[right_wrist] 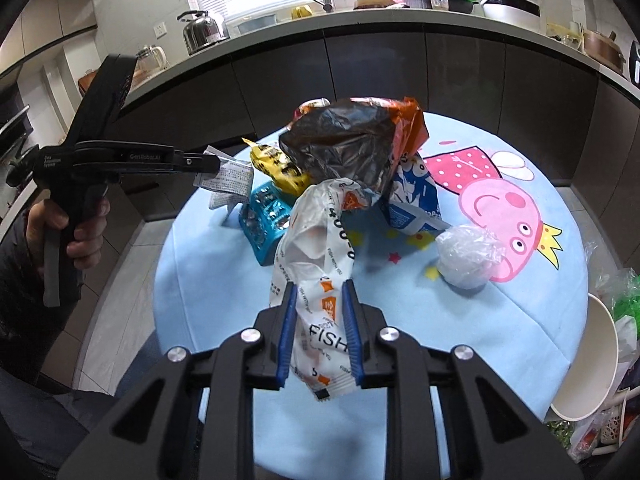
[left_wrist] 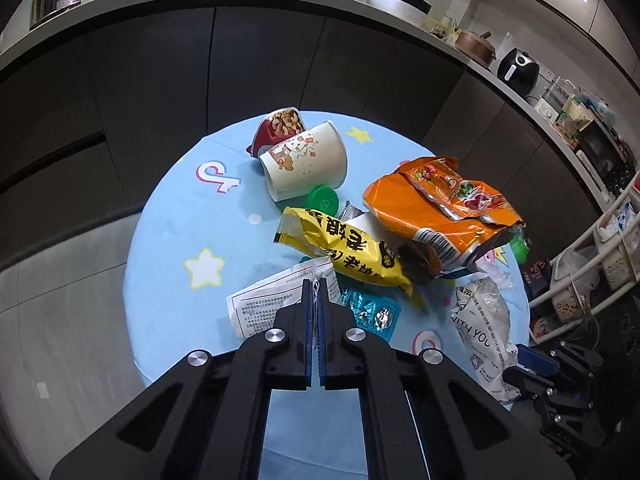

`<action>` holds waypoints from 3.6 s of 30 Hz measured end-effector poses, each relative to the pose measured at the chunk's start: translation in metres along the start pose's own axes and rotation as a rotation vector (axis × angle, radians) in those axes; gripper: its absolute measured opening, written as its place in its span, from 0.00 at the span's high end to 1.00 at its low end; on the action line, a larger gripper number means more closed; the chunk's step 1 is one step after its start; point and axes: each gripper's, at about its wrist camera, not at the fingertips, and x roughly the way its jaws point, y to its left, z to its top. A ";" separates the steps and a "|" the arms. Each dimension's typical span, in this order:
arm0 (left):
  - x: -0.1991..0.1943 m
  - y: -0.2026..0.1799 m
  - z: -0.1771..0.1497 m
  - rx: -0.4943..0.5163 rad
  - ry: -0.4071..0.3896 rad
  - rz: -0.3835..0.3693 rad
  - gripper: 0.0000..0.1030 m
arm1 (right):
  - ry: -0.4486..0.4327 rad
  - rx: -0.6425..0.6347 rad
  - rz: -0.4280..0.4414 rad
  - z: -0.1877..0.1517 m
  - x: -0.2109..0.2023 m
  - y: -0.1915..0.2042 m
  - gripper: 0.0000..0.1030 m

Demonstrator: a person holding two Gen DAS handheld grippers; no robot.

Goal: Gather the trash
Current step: 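Carry the wrapper to the white bin and open the right gripper, then grasp the clear plastic bag with the right gripper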

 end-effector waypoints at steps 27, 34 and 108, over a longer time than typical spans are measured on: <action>-0.028 -0.264 0.035 0.394 -0.053 -0.510 0.99 | -0.264 0.362 -0.359 -0.057 -0.139 -0.150 0.78; 0.056 -0.347 0.028 0.471 0.106 -0.575 0.99 | -0.187 0.507 -0.442 -0.100 -0.127 -0.211 0.78; -0.016 -0.064 -0.050 -0.043 -0.041 -0.103 0.08 | -0.108 0.075 -0.172 -0.010 -0.045 -0.044 0.03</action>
